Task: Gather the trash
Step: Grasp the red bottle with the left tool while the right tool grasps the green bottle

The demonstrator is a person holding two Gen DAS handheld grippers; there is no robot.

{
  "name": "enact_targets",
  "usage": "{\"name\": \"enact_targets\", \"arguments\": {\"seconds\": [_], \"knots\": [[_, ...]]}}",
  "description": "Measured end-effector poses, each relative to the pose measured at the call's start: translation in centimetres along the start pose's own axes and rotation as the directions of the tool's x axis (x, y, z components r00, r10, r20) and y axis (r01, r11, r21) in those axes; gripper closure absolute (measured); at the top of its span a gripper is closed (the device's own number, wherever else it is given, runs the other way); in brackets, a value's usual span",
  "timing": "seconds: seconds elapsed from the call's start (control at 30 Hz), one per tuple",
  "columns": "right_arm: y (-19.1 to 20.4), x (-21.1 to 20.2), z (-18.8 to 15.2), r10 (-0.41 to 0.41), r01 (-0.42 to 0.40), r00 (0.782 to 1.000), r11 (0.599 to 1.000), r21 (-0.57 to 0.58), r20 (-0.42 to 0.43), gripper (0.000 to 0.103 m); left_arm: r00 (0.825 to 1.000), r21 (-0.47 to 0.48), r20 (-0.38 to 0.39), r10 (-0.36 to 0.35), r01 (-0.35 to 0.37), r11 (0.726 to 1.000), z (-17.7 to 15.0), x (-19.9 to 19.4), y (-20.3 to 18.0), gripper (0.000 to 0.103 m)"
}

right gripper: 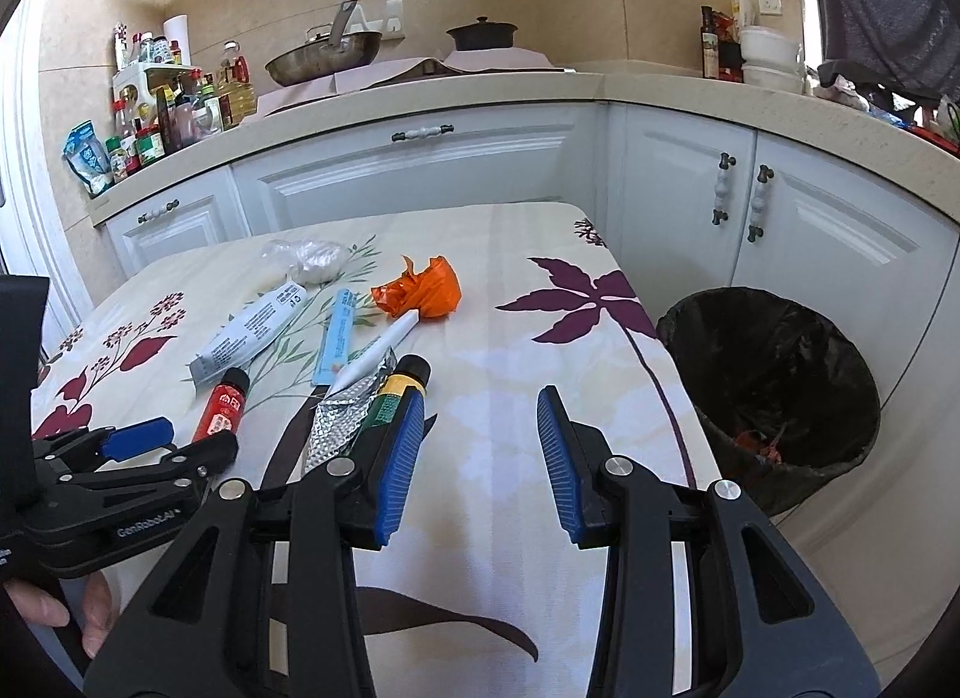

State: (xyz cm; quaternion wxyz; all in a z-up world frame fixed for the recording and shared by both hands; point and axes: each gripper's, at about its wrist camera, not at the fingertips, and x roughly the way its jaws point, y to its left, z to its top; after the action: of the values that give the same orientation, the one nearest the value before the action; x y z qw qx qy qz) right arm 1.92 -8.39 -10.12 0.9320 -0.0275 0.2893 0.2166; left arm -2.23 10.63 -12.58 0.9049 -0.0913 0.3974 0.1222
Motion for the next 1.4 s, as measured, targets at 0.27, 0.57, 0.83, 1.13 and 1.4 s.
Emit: {"name": "enact_targets", "arguments": {"seconds": [0.27, 0.57, 0.83, 1.13, 1.4], "knots": [[1.1, 1.0, -0.1, 0.028, -0.028, 0.999, 1.000, -0.011, -0.027, 0.064, 0.999, 0.033, -0.008, -0.035, 0.035, 0.999, 0.4, 0.6, -0.2, 0.071], [2.7, 2.2, -0.1, 0.054, -0.057, 0.996, 0.997, -0.042, -0.068, 0.064, 0.999, 0.057, 0.005, -0.039, 0.038, 0.998, 0.3, 0.4, 0.6, 0.078], [3.6, 3.5, 0.2, 0.050, -0.058, 0.991, 0.996, -0.063, -0.127, 0.065, 0.999, 0.034, -0.001, -0.040, 0.040, 0.999, 0.2, 0.0, 2.6, 0.078], [3.5, 4.9, 0.1, 0.049, -0.060, 0.978, 0.997, -0.050, -0.204, 0.071, 1.000, 0.013, 0.010, -0.023, 0.023, 1.000, 0.2, -0.5, 4.3, 0.078], [3.4, 5.0, -0.1, 0.064, -0.076, 0.974, 0.996, -0.046, -0.216, 0.080, 1.000, -0.011, 0.016, -0.008, 0.009, 1.000, 0.0, -0.8, 5.3, 0.078]]}}
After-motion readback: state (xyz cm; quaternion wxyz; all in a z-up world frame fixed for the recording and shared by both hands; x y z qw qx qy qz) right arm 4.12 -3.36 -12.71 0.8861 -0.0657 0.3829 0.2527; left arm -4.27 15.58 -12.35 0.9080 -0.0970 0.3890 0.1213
